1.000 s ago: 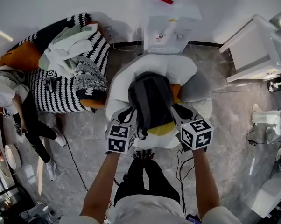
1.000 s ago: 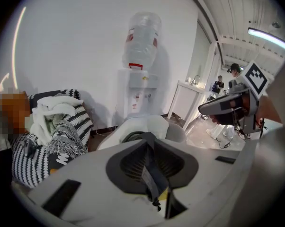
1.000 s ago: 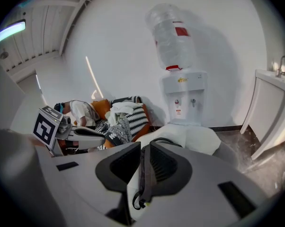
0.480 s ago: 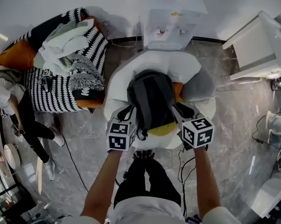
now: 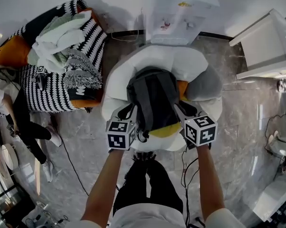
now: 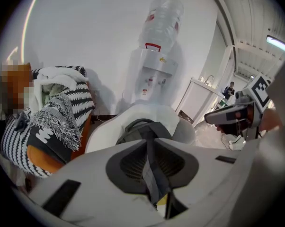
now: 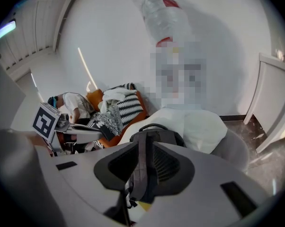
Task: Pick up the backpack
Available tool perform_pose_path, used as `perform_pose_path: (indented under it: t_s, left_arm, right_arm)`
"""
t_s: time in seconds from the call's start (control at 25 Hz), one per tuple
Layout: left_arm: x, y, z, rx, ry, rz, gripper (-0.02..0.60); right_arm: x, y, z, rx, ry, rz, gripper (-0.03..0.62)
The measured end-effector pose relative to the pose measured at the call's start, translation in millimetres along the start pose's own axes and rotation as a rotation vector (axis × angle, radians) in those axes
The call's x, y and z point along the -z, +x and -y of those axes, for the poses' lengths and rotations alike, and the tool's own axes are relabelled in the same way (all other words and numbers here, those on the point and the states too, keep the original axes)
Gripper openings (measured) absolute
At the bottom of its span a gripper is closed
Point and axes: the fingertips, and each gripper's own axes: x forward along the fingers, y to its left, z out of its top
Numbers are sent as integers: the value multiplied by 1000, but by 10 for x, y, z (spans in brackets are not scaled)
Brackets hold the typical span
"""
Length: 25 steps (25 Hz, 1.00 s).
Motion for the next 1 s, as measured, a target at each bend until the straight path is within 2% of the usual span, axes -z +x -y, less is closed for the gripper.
perform_pose_path:
  t_s: [0.2, 0.52, 1.0]
  left_arm:
    - [133, 180, -41, 5, 2, -12, 91]
    - [354, 431, -158, 11, -14, -40, 112]
    - [658, 924, -333, 13, -31, -62, 133]
  right_arm:
    - [109, 189, 161, 9, 7, -7, 72]
    - [332, 511, 333, -1, 73, -31, 92]
    - [548, 939, 639, 29, 79, -41, 94]
